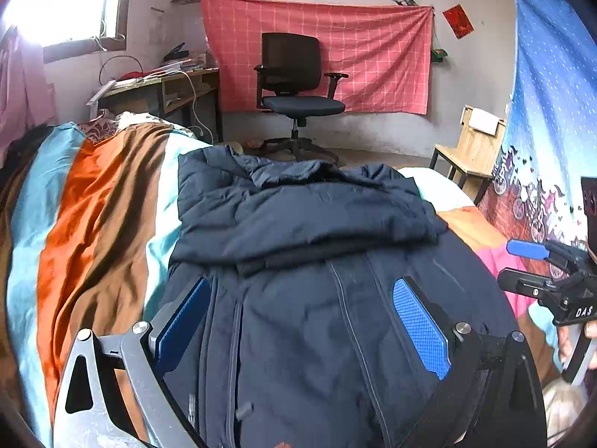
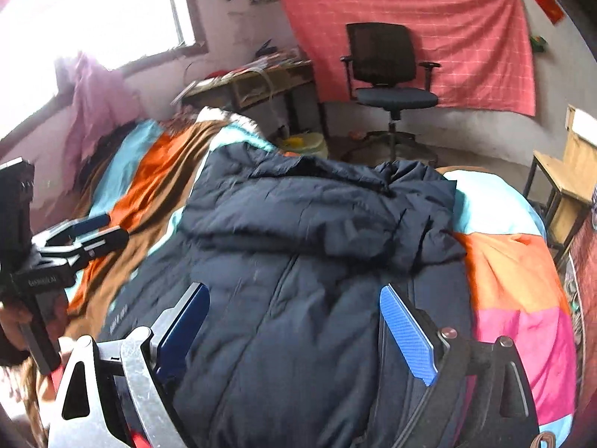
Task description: Fold large clothes
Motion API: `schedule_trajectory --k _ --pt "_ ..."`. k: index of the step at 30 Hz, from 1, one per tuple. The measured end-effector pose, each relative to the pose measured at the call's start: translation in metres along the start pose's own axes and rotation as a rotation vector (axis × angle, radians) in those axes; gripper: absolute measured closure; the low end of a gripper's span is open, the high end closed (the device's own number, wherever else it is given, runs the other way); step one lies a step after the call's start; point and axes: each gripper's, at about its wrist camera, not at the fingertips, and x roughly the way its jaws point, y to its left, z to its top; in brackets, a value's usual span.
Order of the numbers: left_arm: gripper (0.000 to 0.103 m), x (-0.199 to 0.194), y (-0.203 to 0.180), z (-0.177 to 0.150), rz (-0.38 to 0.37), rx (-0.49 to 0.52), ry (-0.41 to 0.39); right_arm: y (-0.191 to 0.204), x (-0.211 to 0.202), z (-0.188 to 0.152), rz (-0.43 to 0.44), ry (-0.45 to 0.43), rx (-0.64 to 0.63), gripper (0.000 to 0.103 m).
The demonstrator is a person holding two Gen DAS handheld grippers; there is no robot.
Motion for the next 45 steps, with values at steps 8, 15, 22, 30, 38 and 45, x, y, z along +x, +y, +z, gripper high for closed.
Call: schedule_trajectory --k 8,15,22,30,38,45 --pt "0.007 -0.028 -0.021 -0.043 0.020 0.013 0.015 0.015 -0.025 -0.047 0.017 0.081 -0.081 0.010" --pt "0.007 -0.040 -0.042 -0.075 0.010 0.056 0.047 0.028 -0.045 -0.079 0.041 0.139 -0.116 0.009" --pt "0.007 -0.041 -0.053 -0.116 -0.010 0.155 0.113 0.037 -0.054 -0.108 0.039 0.232 -0.185 0.009" --pt "0.007 -0.036 -0.045 -0.158 0.005 0.229 0.200 0.037 -0.046 -0.141 0.004 0.381 -0.276 0.009" --pt "0.007 -0.021 -0.046 -0.201 0.061 0.398 0.285 0.039 -0.010 -0.175 -0.053 0.580 -0.372 0.008" --pt "0.007 -0.002 -0.039 -0.222 0.168 0.431 0.322 0.042 0.015 -0.194 -0.121 0.685 -0.441 0.008"
